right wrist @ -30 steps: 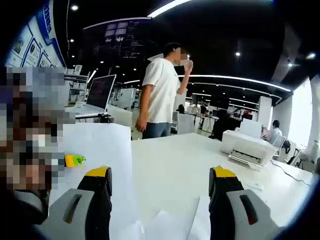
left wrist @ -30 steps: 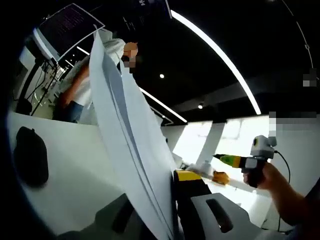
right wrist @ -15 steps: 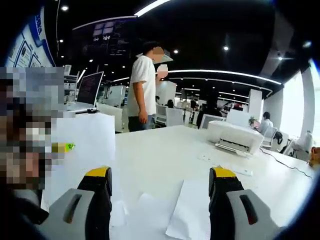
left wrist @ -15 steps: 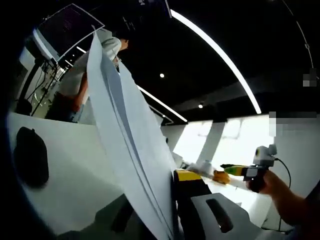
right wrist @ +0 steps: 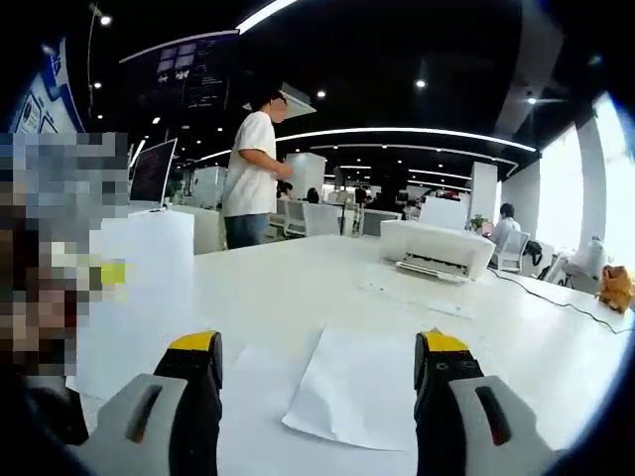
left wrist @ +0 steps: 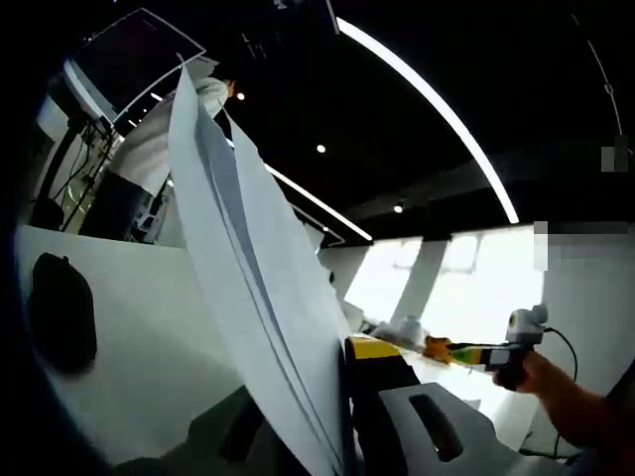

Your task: Organize the stack of printing papers by aligning and flattening the scattered papers on the table

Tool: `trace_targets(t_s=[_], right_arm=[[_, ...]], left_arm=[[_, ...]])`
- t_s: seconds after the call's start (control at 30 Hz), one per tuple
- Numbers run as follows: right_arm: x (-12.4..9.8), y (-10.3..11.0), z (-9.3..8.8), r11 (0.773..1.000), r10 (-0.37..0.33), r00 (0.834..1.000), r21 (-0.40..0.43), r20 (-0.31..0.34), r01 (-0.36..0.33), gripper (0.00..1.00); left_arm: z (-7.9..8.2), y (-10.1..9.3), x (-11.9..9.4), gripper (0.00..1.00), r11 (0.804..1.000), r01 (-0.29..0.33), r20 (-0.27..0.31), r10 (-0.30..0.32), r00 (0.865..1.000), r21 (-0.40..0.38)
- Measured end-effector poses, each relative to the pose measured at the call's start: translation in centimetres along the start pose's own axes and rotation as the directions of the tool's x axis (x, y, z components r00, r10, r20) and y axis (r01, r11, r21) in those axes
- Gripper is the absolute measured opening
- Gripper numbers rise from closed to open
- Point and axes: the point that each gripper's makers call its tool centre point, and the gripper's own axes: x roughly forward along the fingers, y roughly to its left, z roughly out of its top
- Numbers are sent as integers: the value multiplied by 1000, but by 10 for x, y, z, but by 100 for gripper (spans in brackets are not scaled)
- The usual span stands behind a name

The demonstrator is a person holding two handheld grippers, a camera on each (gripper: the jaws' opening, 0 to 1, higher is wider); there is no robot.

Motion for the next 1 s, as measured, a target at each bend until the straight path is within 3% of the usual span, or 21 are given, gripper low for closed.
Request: trace_targets(t_s=[0.4, 1.0], right_arm=[[-10, -17, -30, 999, -46, 998, 20, -49, 47, 74], [-24, -31, -48, 993, -87, 995, 75, -53, 91, 75]], left_arm=[[0, 0, 0, 9, 1000, 1, -2, -1, 1000, 0], [-1, 0, 1, 9, 1000, 5, -10, -5, 1000, -2]])
